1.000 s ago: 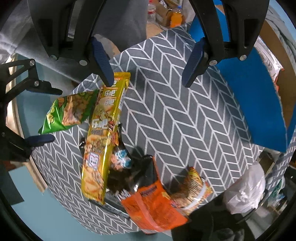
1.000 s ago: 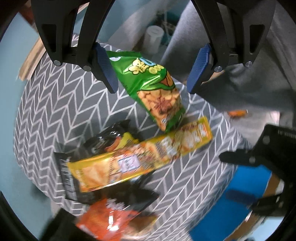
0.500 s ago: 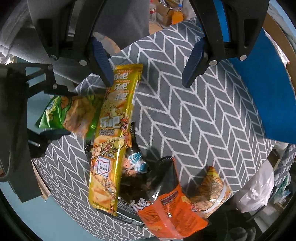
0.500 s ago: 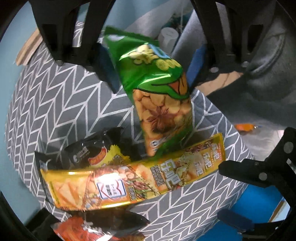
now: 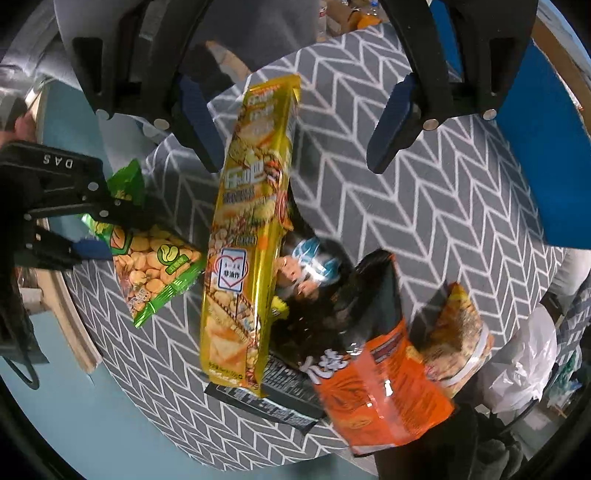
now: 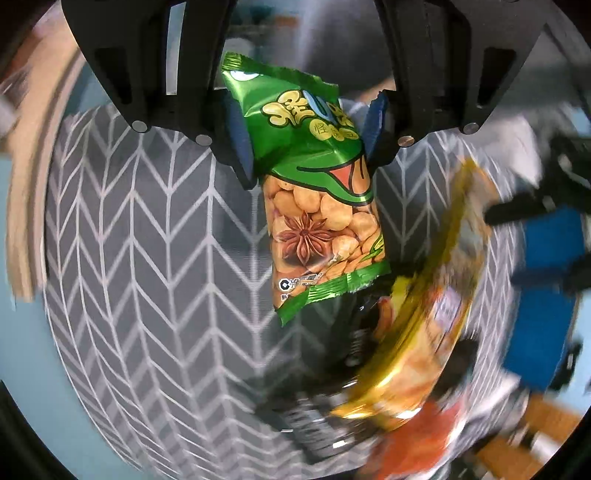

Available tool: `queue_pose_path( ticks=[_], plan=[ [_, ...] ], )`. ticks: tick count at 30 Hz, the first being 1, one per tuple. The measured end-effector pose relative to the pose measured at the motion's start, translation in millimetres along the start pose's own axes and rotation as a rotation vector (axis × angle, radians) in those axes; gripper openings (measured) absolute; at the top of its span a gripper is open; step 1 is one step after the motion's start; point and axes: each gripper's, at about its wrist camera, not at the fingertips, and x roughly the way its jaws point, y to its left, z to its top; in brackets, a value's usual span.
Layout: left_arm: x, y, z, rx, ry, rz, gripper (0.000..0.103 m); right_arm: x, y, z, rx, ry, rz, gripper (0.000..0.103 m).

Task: Organize snacks
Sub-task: 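Grasp the long yellow bar with the left tool while the right tool grasps the green peanut bag, then lift both packets and carry them over the box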

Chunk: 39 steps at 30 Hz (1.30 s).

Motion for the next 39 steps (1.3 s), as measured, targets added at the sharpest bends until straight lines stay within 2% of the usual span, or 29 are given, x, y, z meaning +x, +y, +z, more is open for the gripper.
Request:
queue_pose_path(
  ticks=[8,10,18,19,21,23,27,29,32,39],
  plan=[
    [13,-20,22,-0.025,0.023,-0.004,0.081,-4,-8,5,0.110,-0.034,0.020,0.053],
    [21,-25,27,-0.041,0.037,0.022,0.081,-10,-16,9,0.122,-0.034,0.022,0.053],
    [52,-37,49,-0.064,0.078,0.085,0.079,-12,-10,15,0.146,-0.026,0.044,0.055],
    [54,-38,51,-0.067,0.079,0.084,0.078,-11,-11,15,0.147,-0.025,0.043,0.055],
    [59,-41,56,-0.076,0.080,0.069,0.054,-8,-9,17,0.143,-0.020,0.038,0.056],
    [58,-37,55,-0.082,0.080,0.011,0.042,-6,-6,18,0.140,-0.017,0.030,0.056],
    [51,-43,47,-0.041,0.046,0.030,0.035,0,1,22,0.132,-0.012,0.020,0.057],
    [47,-39,44,-0.040,0.035,0.024,0.034,4,6,23,0.119,-0.010,0.022,0.059],
    [40,-36,36,-0.038,0.015,0.013,0.033,4,16,25,0.076,-0.024,0.004,0.056],
    [19,-29,10,-0.027,-0.036,0.011,0.033,-10,27,21,0.070,-0.053,-0.016,0.054]
  ],
)
